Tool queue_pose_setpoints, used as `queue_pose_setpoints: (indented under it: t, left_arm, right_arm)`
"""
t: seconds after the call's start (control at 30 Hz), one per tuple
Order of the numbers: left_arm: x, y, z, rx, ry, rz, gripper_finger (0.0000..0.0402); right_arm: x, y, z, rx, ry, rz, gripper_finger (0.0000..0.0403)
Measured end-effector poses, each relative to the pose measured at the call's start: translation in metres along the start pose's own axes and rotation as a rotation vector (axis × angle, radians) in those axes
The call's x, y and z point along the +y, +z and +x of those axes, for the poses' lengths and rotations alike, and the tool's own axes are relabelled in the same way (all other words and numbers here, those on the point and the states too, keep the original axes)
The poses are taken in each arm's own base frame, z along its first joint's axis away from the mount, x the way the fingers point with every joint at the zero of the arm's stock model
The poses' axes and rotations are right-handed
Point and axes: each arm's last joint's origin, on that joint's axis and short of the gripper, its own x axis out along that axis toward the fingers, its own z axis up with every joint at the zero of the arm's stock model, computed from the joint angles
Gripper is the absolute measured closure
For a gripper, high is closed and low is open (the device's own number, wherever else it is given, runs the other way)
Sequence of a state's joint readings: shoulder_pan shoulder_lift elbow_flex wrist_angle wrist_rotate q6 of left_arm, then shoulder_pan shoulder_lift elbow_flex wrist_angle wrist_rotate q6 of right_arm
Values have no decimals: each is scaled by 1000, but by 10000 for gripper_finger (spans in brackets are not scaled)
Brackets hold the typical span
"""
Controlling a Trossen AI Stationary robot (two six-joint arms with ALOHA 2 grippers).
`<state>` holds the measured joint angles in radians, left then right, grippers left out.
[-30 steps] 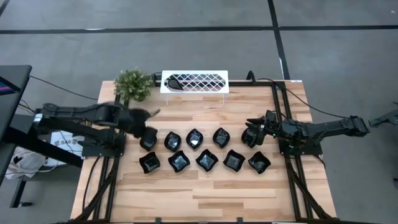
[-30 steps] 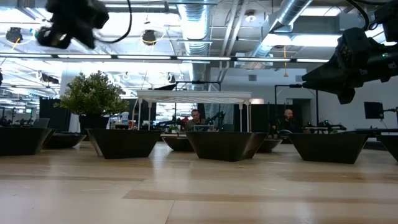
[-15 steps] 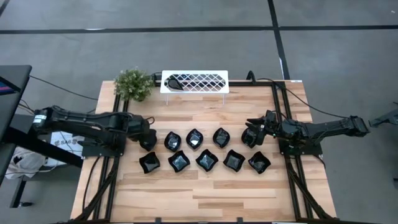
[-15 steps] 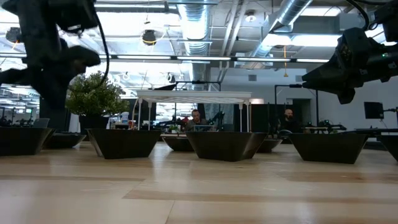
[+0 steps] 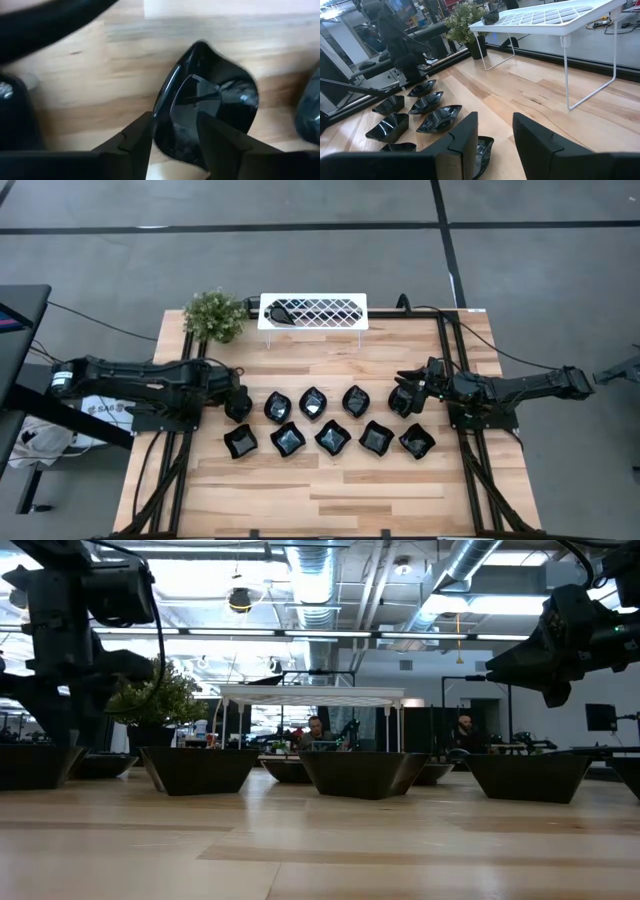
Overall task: Pick & Place Mini shaped plates
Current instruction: Put the leaf shaped plate on the shelf
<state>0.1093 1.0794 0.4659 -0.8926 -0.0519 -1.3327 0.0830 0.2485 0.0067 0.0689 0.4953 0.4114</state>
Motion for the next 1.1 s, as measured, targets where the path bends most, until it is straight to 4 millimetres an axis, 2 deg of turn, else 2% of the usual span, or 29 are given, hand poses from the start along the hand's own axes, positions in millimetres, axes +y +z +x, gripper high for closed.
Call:
queue_pose_setpoints:
  t: [0.47, 0.7, 0.93, 1.1]
  left_arm:
    - [5, 14, 2, -6, 8, -107, 245]
    - [12, 9, 19, 91, 31, -105, 253]
    - [10, 12, 16, 67, -3, -131, 263]
    - [11, 12, 18, 67, -8, -131, 285]
  right_arm:
    - [0, 0, 0, 0, 0, 0, 284]
    - [0, 0, 0, 0, 0, -1, 284]
    - [0, 0, 0, 0, 0, -1, 284]
    - [0, 0, 0, 0, 0, 0, 284]
